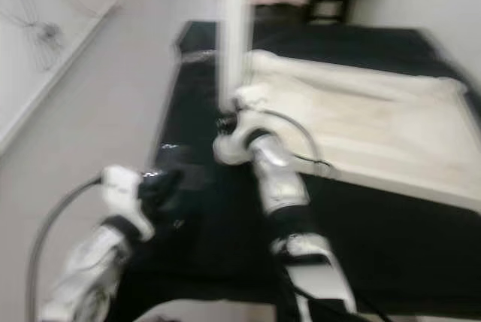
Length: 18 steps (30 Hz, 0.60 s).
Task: Building children table
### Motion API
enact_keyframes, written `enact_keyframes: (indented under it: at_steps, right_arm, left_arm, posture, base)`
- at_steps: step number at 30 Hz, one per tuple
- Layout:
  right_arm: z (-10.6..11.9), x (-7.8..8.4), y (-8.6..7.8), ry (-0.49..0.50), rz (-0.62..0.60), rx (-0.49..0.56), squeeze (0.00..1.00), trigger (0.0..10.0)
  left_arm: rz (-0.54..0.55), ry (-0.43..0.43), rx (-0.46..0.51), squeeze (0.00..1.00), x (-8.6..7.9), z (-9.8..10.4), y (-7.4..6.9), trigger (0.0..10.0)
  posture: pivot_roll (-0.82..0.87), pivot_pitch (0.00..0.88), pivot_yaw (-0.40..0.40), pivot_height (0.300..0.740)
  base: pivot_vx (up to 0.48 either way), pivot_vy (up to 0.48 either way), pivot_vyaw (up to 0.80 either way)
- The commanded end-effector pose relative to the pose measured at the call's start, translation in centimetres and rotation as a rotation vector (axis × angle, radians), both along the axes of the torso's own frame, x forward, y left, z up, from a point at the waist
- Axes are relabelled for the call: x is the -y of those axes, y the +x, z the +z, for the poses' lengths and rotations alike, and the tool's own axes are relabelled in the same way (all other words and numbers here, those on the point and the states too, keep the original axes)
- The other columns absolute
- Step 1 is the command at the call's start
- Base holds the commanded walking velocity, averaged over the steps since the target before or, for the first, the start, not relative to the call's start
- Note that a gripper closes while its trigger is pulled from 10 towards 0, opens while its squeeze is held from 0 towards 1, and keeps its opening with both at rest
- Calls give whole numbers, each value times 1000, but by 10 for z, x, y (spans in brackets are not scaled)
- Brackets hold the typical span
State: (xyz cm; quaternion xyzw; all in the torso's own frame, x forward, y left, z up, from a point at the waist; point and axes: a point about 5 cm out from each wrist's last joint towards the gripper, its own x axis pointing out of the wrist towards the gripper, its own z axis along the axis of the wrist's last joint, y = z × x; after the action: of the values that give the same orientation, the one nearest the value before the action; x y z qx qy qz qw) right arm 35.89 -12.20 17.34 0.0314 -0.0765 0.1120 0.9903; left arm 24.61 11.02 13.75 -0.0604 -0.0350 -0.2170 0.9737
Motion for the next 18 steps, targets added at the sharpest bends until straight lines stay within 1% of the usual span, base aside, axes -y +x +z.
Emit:
enact_keyframes:
  at_steps: [1, 2, 3, 4, 5, 6, 7, 8, 9, 10, 11, 12, 13, 14, 15, 16, 17, 18]
  right_arm:
    - [-34, -19, -18, 7, 93, -133, 0, 0]
    - [-37, -34, -24, -12, 182, -140, 0, 0]
    - [-37, -34, -24, -12, 182, -140, 0, 0]
    - [-36, -42, -22, -36, 229, -137, 0, 0]
    - [-33, -41, -14, -47, 217, -134, 0, 2078]
    - [-29, -38, -6, -60, 194, -128, 0, 10000]
    - [-29, -38, -6, -60, 194, -128, 0, 10000]
    - [-27, -36, -2, -67, 177, -127, 0, 10000]
    - [-22, -37, 0, -54, 215, -103, 0, 10000]
    - [-22, -37, 0, -54, 215, -103, 0, 10000]
    - [-13, -36, 3, -65, 253, -64, 1000, 10000]
    - [-11, -37, 5, -50, 293, -64, 1000, 10000]
    - [-11, -37, 5, -50, 293, -64, 1000, 10000]
    - [-7, -39, 7, -32, 352, -62, 1000, 10000]
    - [-3, -42, 5, -22, 378, -59, 1000, 10000]
    - [-3, -42, 5, -22, 378, -59, 1000, 10000]
    - [4, -45, 2, -40, 455, -44, 831, 10000]
    - [4, -45, 2, -40, 455, -44, 831, 10000]
  left_arm:
    - [0, 10, -9, 0, -1, -2, 0, 10000]
    - [-2, 13, -12, 0, -1, -3, 1, 10000]
    - [-2, 13, -12, 0, -1, -3, 1, 10000]
    - [-6, 16, -12, 0, -1, -4, 2, 10000]
    - [-5, 18, -13, 0, -1, -4, 2, 10000]
    - [-2, 20, -11, 0, -1, -4, 2, 10000]
    - [-2, 20, -11, 0, -1, -4, 2, 10000]
    - [1, 22, -10, 0, -2, -4, 2, 10000]
    - [4, 23, -9, 0, -2, -4, 3, 10000]
    - [4, 23, -9, 0, -2, -4, 3, 10000]
    - [4, 23, -9, 0, -3, -3, 2, 10000]
    - [2, 23, -10, 0, -3, -3, 3, 10000]
    - [2, 23, -10, 0, -3, -3, 3, 10000]
    - [0, 22, -10, 0, -3, -3, 3, 10000]
    - [-2, 22, -11, 0, -4, -2, 3, 10000]
    - [-2, 22, -11, 0, -4, -2, 3, 10000]
    - [-3, 22, -10, 0, -3, -2, 3, 10000]
    - [-3, 22, -10, 0, -3, -2, 3, 10000]
  posture:
    - [37, 130, -7, 740]
    - [46, 126, -15, 740]
    - [46, 126, -15, 740]
    - [43, 119, -16, 740]
    - [48, 117, -13, 740]
    - [51, 117, -11, 740]
    - [51, 117, -11, 740]
    - [51, 117, -11, 740]
    - [52, 116, -9, 740]
    - [52, 116, -9, 740]
    - [50, 120, -6, 740]
    - [49, 122, -5, 740]
    - [49, 122, -5, 740]
    - [50, 122, -4, 740]
    - [50, 125, -3, 740]
    - [50, 125, -3, 740]
    - [49, 124, -2, 740]
    - [49, 124, -2, 740]
  base:
    - [0, 0, 0]
    - [0, 0, 0]
    - [0, 0, 0]
    - [0, 0, 0]
    - [0, 0, 0]
    - [0, 0, 0]
    - [0, 0, 0]
    - [0, 0, 0]
    - [0, 0, 0]
    - [0, 0, 0]
    - [0, 0, 0]
    - [0, 0, 0]
    - [0, 0, 0]
    - [0, 0, 0]
    - [0, 0, 0]
    - [0, 0, 0]
    - [0, 0, 0]
    - [0, 0, 0]
